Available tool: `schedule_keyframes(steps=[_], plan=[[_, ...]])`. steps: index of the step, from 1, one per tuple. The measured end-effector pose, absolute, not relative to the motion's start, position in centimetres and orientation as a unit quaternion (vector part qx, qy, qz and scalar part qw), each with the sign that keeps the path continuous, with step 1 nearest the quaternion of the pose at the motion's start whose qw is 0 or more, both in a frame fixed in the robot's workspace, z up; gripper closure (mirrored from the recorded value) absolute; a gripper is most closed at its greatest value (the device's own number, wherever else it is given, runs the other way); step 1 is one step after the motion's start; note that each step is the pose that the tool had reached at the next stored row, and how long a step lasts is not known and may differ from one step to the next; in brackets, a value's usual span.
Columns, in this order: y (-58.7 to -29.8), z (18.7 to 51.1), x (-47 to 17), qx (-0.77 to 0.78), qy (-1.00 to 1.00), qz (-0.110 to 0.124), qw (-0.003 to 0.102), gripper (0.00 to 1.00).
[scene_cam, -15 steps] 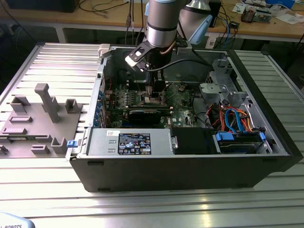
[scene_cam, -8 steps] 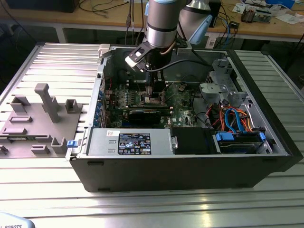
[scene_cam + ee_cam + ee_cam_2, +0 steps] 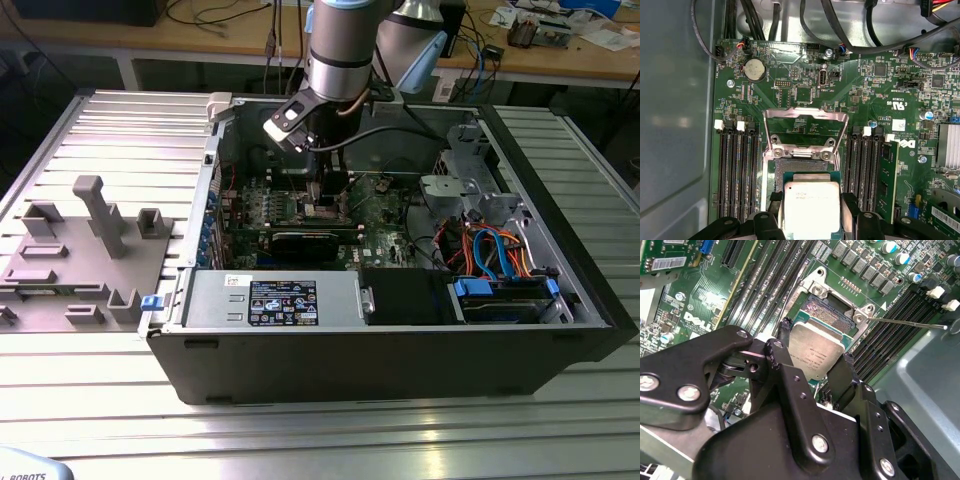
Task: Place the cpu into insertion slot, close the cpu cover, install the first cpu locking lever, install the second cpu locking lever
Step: 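Place the cpu into insertion slot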
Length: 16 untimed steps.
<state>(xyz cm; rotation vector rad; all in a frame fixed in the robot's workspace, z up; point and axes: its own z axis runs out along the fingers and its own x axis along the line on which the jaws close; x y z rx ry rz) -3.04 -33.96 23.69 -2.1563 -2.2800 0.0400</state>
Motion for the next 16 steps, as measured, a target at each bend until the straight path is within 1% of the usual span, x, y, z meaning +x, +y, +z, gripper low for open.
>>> schedule_keyframes(steps=[12,16], plan=[[-33.88,23.49,-3.04,-0.687,-0.726,0.013,0.002,0.45],[-33.72,22.86,-3.04,-0.689,-0.725,0.013,0.002,0.45]])
